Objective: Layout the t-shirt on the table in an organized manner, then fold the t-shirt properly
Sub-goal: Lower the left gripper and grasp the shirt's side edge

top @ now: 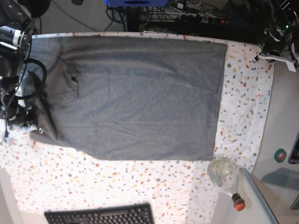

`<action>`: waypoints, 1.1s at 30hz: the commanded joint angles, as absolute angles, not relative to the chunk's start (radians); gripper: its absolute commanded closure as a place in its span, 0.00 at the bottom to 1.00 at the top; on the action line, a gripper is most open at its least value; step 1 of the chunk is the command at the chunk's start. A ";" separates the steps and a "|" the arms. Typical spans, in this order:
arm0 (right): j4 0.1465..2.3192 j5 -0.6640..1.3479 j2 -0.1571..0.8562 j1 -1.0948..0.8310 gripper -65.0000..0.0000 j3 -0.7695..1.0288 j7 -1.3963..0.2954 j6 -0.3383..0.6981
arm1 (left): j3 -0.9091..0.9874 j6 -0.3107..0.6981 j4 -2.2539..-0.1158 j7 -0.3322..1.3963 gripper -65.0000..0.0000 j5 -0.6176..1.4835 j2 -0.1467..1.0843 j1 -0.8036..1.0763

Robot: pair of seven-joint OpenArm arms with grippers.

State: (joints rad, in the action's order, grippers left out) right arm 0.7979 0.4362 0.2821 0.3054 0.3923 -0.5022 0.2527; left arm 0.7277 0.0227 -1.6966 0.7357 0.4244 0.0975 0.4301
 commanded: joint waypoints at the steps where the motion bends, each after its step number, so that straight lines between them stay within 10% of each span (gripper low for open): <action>1: 0.849 0.444 0.302 0.321 1.00 0.394 -0.499 0.255 | 0.699 0.021 -1.712 0.716 1.00 0.430 0.134 0.426; 8: 0.989 0.444 0.297 0.305 1.00 0.394 -0.587 0.255 | 0.607 0.021 -1.567 0.716 1.00 0.430 0.193 0.240; 13: 1.049 0.444 0.297 0.278 1.00 0.394 -0.595 0.255 | 0.607 0.025 -1.365 0.786 0.43 0.440 0.193 0.035; 17: 1.102 0.444 0.297 0.260 1.00 0.392 -0.595 0.255 | 0.547 0.107 -1.268 0.831 0.16 0.435 0.191 -0.097; 33: 1.110 0.446 0.298 0.259 1.00 0.400 -0.595 0.255 | 0.220 0.124 -0.840 0.723 0.16 0.433 0.189 -0.334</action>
